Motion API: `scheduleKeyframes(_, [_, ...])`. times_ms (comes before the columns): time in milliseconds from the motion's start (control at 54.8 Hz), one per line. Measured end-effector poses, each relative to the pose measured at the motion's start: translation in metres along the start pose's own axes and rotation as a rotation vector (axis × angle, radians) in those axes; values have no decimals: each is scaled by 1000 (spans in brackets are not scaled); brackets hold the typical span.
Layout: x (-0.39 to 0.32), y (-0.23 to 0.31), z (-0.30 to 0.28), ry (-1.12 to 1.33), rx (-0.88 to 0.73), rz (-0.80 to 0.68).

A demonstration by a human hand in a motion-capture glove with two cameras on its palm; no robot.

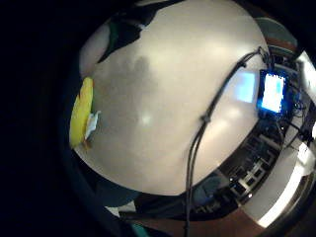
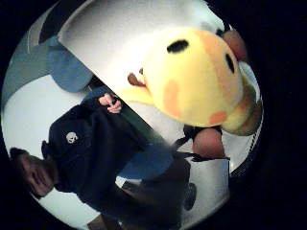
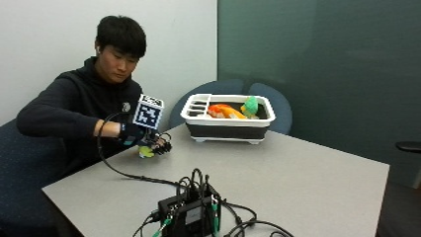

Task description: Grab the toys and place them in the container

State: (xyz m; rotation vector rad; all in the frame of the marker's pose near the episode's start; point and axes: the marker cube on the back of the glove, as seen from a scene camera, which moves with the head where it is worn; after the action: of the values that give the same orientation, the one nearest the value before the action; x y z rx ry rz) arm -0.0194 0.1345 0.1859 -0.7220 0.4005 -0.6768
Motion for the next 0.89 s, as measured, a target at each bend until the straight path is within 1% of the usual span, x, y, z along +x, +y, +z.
scheduleKeyframes(73, [-2,-3,-3,4,53,10])
scheduleKeyframes(146, [-2,-6,-12,-54,103,-1])
scheduleKeyframes(256, [3,-11,-44,-166,182,9])
scheduleKeyframes(329, [12,-16,-82,-214,269,54])
scheduleKeyframes(438, [53,-26,-176,-336,416,154])
scheduleKeyframes(511, [14,-38,-217,-298,488,89])
scheduleKeyframes(566, [-7,-53,-252,-329,538,23])
scheduleKeyframes(639, [-10,-82,-290,-403,572,74])
scheduleKeyframes(657, [-18,-91,-295,-406,576,71])
scheduleKeyframes(730, [-79,-123,-303,-366,584,-45])
scheduleKeyframes(767, [-98,-138,-306,-353,590,-71])
scheduleKeyframes(840, [-121,-168,-312,-293,605,-76])
scheduleKeyframes(895, [-123,-185,-313,-216,597,-36])
